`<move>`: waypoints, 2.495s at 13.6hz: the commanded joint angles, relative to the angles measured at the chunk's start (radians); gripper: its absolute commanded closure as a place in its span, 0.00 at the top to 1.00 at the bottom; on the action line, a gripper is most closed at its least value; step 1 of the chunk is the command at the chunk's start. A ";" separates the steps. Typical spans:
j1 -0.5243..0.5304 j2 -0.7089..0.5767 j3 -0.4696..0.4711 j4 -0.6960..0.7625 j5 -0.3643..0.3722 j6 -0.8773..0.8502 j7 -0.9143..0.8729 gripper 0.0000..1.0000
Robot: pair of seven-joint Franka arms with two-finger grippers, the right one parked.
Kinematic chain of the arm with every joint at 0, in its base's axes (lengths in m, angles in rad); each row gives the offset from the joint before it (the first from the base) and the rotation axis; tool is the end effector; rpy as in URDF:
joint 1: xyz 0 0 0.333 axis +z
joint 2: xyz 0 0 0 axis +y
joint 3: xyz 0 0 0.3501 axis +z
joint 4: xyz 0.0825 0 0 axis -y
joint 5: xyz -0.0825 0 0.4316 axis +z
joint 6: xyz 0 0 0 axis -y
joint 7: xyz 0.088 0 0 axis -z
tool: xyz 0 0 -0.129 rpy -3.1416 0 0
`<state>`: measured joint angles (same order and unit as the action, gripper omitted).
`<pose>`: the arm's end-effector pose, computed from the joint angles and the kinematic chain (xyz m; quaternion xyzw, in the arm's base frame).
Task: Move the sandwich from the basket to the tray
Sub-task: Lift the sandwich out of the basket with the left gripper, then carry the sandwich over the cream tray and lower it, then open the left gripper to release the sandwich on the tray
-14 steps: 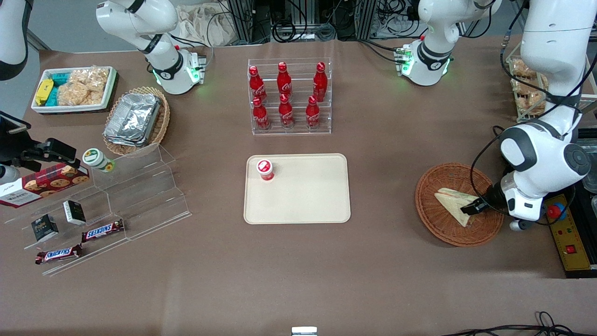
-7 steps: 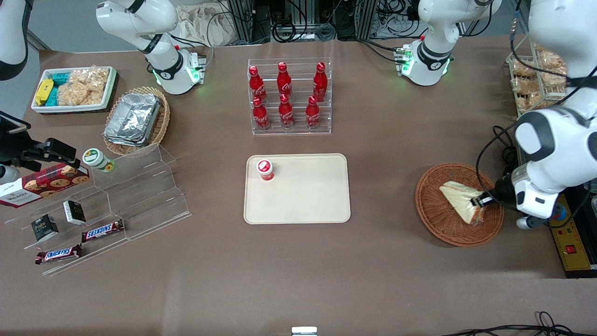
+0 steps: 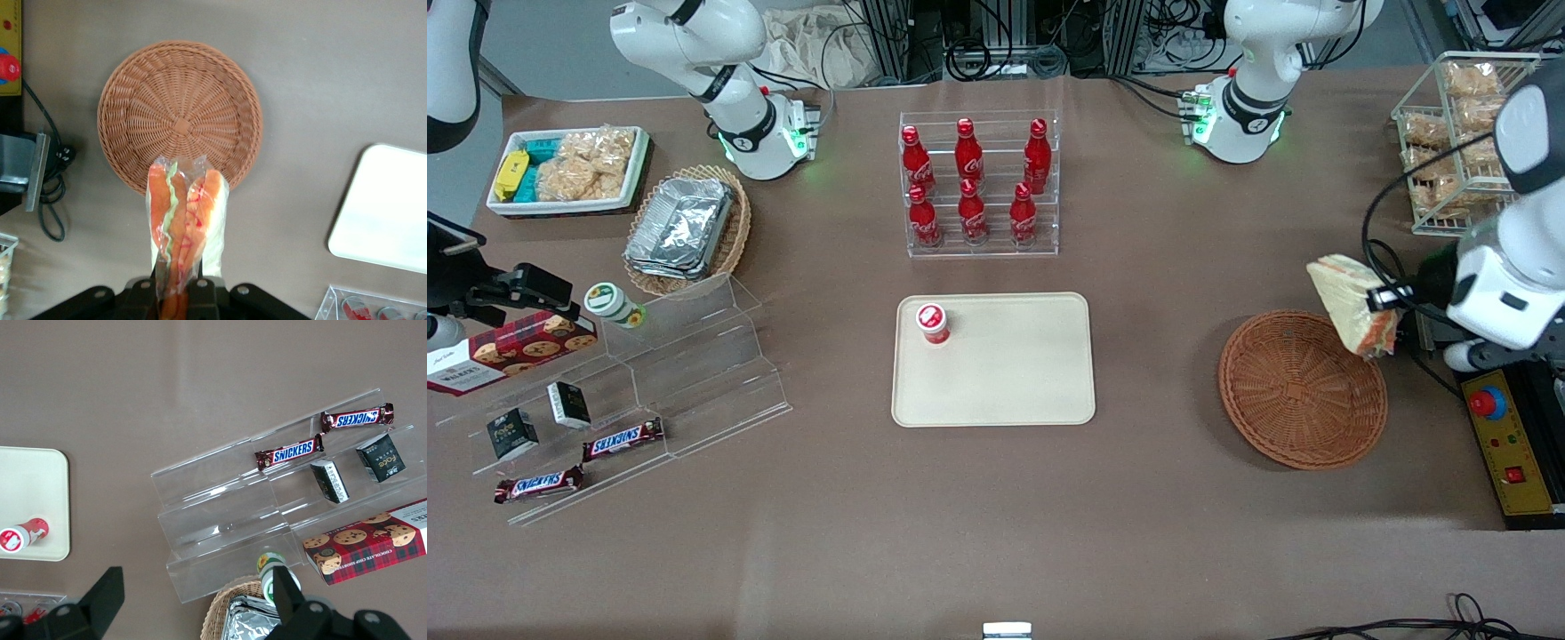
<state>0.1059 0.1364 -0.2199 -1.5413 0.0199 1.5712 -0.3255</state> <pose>0.6374 -0.0621 0.5689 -0.9931 -0.1051 0.0514 0.0064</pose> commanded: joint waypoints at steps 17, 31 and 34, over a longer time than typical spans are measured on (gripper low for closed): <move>-0.162 0.537 -0.572 0.060 0.468 0.279 -0.843 0.00; -0.255 0.631 -0.457 0.073 0.551 0.438 -0.992 1.00; -0.247 0.513 -0.457 0.066 0.536 0.403 -1.078 1.00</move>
<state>-0.1369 0.7564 -0.6839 -1.4577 0.5549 2.0124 -1.3418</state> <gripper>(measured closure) 0.066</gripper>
